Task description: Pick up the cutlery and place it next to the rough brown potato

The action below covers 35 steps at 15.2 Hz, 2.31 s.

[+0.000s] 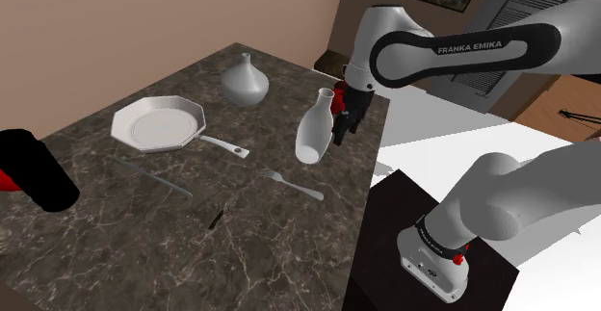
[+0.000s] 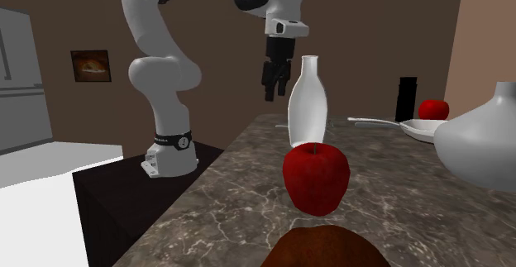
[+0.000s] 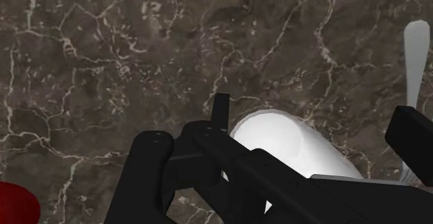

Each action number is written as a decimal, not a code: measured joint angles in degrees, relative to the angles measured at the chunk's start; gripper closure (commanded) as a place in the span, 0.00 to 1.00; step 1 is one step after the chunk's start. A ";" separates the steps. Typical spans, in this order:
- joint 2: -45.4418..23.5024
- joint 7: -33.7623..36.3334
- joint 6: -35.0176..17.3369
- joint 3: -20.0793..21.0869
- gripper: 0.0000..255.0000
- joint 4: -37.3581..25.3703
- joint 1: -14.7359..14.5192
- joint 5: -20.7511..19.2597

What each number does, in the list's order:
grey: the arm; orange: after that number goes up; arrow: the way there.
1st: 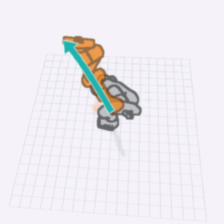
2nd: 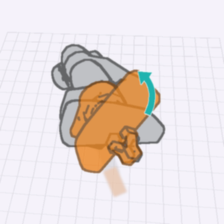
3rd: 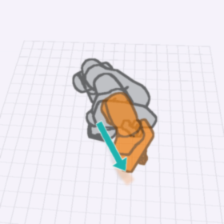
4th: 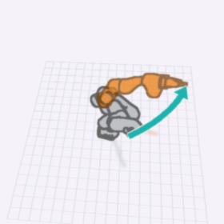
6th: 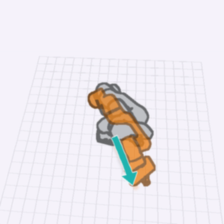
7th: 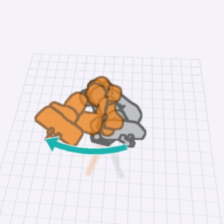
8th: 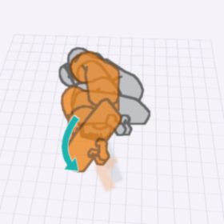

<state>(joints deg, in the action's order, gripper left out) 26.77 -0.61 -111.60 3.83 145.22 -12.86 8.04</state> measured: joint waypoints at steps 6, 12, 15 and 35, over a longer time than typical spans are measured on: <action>-8.42 -0.77 -5.70 3.41 0.00 -2.44 -4.60 4.59; -14.04 -1.68 -12.63 7.72 0.00 -7.05 -8.62 8.61; -17.92 -2.66 -18.97 8.30 0.00 -6.66 -9.03 9.24; -23.15 -3.09 -21.23 8.96 1.00 -3.70 -9.67 10.22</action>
<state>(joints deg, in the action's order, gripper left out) 3.61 -3.70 -132.83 12.79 141.52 -22.53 18.26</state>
